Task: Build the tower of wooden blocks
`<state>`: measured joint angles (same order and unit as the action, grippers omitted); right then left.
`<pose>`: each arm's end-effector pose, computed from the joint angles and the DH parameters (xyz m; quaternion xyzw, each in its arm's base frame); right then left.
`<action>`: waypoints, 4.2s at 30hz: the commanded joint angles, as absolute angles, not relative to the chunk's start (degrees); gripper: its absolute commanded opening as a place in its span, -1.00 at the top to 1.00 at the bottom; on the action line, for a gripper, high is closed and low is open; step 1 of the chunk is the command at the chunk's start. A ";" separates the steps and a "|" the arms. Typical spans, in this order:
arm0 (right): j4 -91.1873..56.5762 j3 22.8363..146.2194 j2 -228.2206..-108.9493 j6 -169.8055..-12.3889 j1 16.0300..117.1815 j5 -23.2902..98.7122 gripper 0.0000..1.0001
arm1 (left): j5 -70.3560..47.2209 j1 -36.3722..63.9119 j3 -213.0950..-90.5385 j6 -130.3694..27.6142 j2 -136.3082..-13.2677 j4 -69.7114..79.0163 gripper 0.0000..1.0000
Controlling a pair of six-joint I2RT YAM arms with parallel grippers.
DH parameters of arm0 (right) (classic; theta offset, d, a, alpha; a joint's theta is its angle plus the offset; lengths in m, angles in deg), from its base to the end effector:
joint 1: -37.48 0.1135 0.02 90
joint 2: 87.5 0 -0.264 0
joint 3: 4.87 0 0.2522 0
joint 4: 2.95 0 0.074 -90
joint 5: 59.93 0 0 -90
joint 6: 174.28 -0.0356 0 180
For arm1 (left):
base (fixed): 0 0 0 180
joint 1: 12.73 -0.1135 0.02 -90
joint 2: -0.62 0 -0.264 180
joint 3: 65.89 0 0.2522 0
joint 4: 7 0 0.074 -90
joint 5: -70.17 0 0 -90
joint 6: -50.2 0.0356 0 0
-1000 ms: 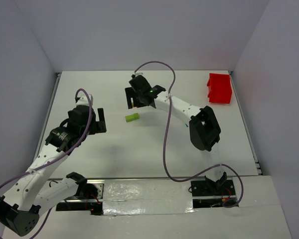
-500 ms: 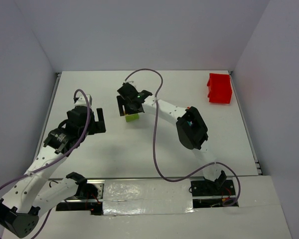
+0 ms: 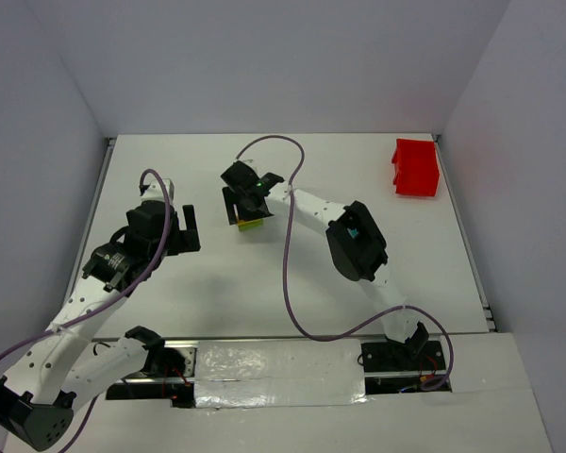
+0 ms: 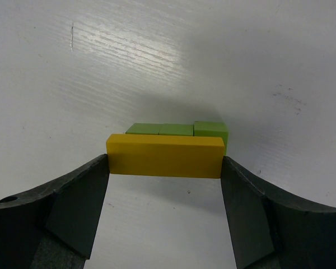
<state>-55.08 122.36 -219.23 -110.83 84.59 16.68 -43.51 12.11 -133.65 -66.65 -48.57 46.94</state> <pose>0.3510 0.3658 0.2000 -0.1368 0.9421 0.0815 0.2952 0.1634 -0.0599 0.3319 -0.1094 0.8678 -0.0317 0.4837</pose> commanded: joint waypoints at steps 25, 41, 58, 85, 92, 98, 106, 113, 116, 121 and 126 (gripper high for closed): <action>-56.17 125.88 -220.66 -108.19 83.45 16.80 -0.44 | -43.30 11.79 -133.70 -65.11 -47.99 44.99 -0.99; -56.17 125.79 -221.36 -107.75 83.45 17.41 -0.55 | -43.38 11.88 -133.70 -65.11 -47.72 44.99 -0.99; -56.00 125.35 -221.63 -107.84 83.45 17.68 -0.70 | -43.38 11.79 -133.70 -65.11 -47.72 44.99 -0.99; -55.64 124.47 -220.31 -108.19 83.44 17.50 -0.78 | -43.30 11.79 -133.61 -65.02 -47.63 44.90 -0.99; -55.12 122.10 -218.55 -108.36 83.54 16.62 -0.73 | -43.21 11.88 -133.70 -65.02 -47.72 44.81 -0.99; -55.47 122.10 -218.37 -108.01 83.53 16.27 -0.73 | -43.21 11.79 -133.70 -65.02 -47.72 44.81 -0.99; -55.21 121.66 -218.11 -108.10 83.62 16.71 -0.72 | -43.03 11.79 -133.61 -64.93 -47.81 44.73 -0.99; -54.42 119.99 -216.71 -108.10 83.80 16.71 -0.74 | -43.12 11.88 -133.70 -64.93 -47.81 44.72 -0.99; -54.15 119.55 -216.53 -108.01 83.88 16.80 -0.74 | -43.12 11.79 -133.61 -65.02 -47.81 44.81 -0.99; -54.24 120.07 -216.88 -108.01 83.89 16.89 -0.79 | -43.12 11.88 -133.70 -65.02 -47.81 44.81 -0.99; -54.76 121.57 -217.67 -107.49 83.80 16.98 -0.81 | -43.12 11.79 -133.61 -65.02 -47.81 44.81 -0.99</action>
